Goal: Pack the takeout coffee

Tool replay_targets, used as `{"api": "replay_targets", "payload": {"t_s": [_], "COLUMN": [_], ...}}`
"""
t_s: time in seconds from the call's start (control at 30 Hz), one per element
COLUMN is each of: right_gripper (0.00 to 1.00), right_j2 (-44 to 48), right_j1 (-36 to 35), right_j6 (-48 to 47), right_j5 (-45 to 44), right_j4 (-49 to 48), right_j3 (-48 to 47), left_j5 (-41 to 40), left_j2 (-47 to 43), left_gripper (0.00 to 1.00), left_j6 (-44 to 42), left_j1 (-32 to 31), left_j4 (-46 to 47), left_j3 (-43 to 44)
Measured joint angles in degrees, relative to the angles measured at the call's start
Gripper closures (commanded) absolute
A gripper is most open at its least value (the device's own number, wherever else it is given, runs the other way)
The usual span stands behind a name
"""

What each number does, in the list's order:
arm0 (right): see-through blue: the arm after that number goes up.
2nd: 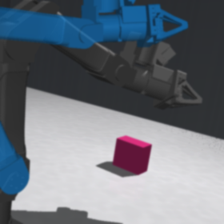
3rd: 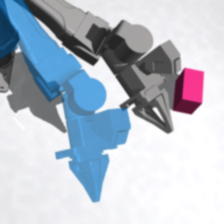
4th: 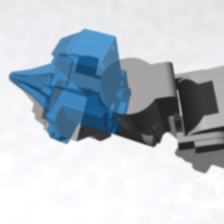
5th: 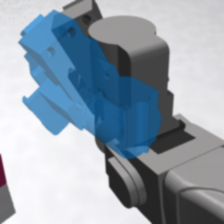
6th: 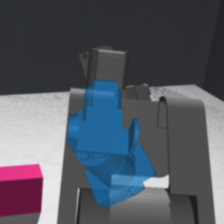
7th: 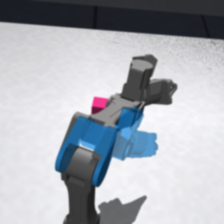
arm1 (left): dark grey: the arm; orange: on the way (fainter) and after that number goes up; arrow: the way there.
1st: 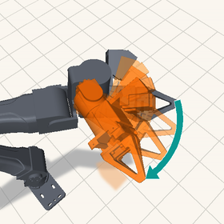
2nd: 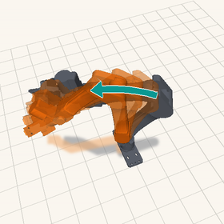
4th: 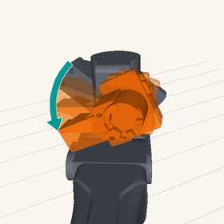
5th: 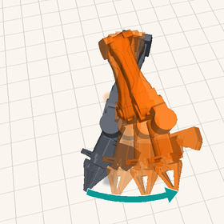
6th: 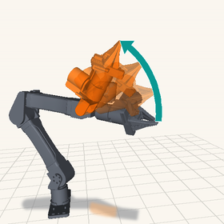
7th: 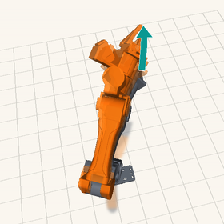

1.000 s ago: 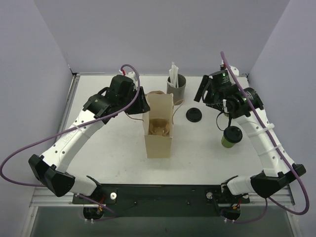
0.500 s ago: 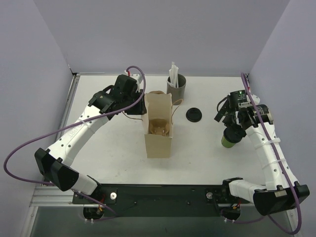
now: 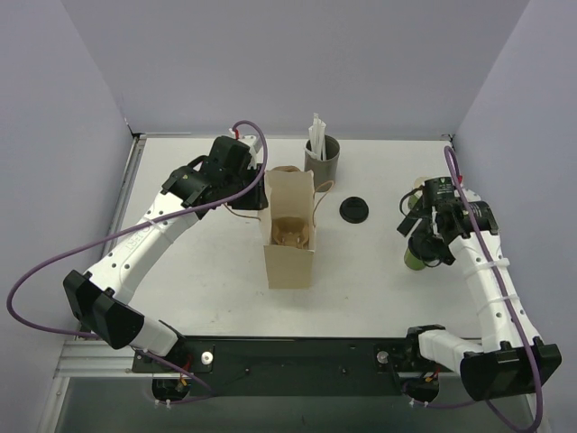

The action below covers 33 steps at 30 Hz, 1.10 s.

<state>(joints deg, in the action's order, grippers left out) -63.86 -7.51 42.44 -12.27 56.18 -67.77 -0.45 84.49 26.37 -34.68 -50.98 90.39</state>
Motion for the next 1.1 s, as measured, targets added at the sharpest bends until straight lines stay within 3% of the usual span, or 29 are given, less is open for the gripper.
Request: {"api": "replay_targets", "payload": {"t_s": [0.47,0.83,1.03,1.1], "right_gripper": [0.10,0.10,0.11,0.11], "right_j2": [-13.4,-15.8,-15.8,-15.7], "right_j1": [12.9,14.6,13.7,13.3], "right_j6": [-3.9,-5.2,-5.1,-5.1], "right_j5": [1.9,3.8,4.7,4.9], "right_j4": [-6.0,-7.9,-8.5,-8.5], "right_j3": [0.8,0.4,0.4,0.4], "left_j5": [2.7,4.1,6.7,7.9], "left_j2": [0.0,0.0,0.0,0.0], "left_gripper": [0.63,0.63,0.41,0.39], "left_j6": [-0.9,-1.2,-1.9,-1.9], "left_j1": [0.0,0.3,0.3,0.3], "left_j4": [0.1,0.2,0.8,1.2], "left_j3": [0.0,0.0,0.0,0.0]}}
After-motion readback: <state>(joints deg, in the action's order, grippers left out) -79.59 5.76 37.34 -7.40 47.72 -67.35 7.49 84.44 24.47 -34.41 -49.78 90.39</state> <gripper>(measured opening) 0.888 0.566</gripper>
